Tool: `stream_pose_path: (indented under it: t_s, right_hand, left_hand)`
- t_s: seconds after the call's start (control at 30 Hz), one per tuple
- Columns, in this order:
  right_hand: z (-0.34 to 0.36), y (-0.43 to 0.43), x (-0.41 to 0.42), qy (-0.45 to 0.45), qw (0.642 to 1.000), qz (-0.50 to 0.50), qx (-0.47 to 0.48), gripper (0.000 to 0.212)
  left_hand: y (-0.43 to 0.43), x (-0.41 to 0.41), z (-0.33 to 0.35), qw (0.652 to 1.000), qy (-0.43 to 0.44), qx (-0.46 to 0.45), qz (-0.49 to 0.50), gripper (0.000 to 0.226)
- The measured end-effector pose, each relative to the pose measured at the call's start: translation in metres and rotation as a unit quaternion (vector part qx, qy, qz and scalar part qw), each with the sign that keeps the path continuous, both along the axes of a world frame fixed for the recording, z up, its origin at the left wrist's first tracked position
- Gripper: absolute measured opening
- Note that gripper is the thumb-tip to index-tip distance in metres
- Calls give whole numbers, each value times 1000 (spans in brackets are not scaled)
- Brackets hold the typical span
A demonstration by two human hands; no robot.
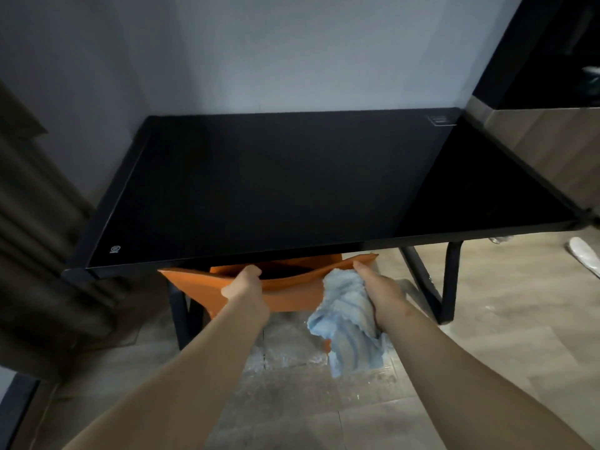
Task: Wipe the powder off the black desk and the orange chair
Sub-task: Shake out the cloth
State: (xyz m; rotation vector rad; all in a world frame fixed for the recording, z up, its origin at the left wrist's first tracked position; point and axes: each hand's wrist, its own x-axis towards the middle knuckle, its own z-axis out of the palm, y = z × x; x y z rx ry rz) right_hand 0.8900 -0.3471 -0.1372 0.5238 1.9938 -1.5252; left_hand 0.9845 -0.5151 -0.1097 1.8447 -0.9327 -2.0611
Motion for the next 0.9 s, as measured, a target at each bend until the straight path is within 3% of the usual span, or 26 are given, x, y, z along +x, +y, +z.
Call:
stream_pose_path:
  t_s: [0.07, 0.1, 0.2, 0.3, 0.4, 0.5, 0.63, 0.7, 0.83, 0.9]
  right_hand:
    - [17, 14, 5, 3, 999, -14, -48, 44]
    - [26, 22, 7, -1, 997, -19, -79, 42]
    - [52, 49, 7, 19, 979, -63, -192, 28]
    - [80, 80, 6, 26, 955, -77, -284, 36]
    - [105, 116, 1, 66, 953, -90, -281, 37]
    - [122, 162, -8, 82, 963, -45, -254, 44]
    - [157, 236, -25, 170, 980, -2, -107, 14]
    - [170, 272, -39, 236, 971, -14, -32, 6]
    - [199, 349, -71, 374, 927, -31, -29, 22]
    - [211, 376, -85, 415, 909, 31, -27, 46]
  left_hand:
    - [37, 2, 17, 994, 6, -54, -94, 54]
    - [56, 2, 26, 982, 52, -76, -164, 52]
    - [101, -5, 53, 887, 188, -92, -411, 26]
    - [128, -26, 74, 811, 193, -144, -534, 17]
    - [148, -52, 93, 776, 161, -204, -574, 23]
    - [176, -77, 118, 743, 187, -230, -600, 24]
    - [229, -116, 152, 691, 222, -273, -632, 15]
    - [258, -135, 171, 652, 223, -310, -655, 19]
    - [332, -177, 209, 590, 249, -371, -673, 24]
    - [362, -194, 223, 550, 259, -408, -681, 27]
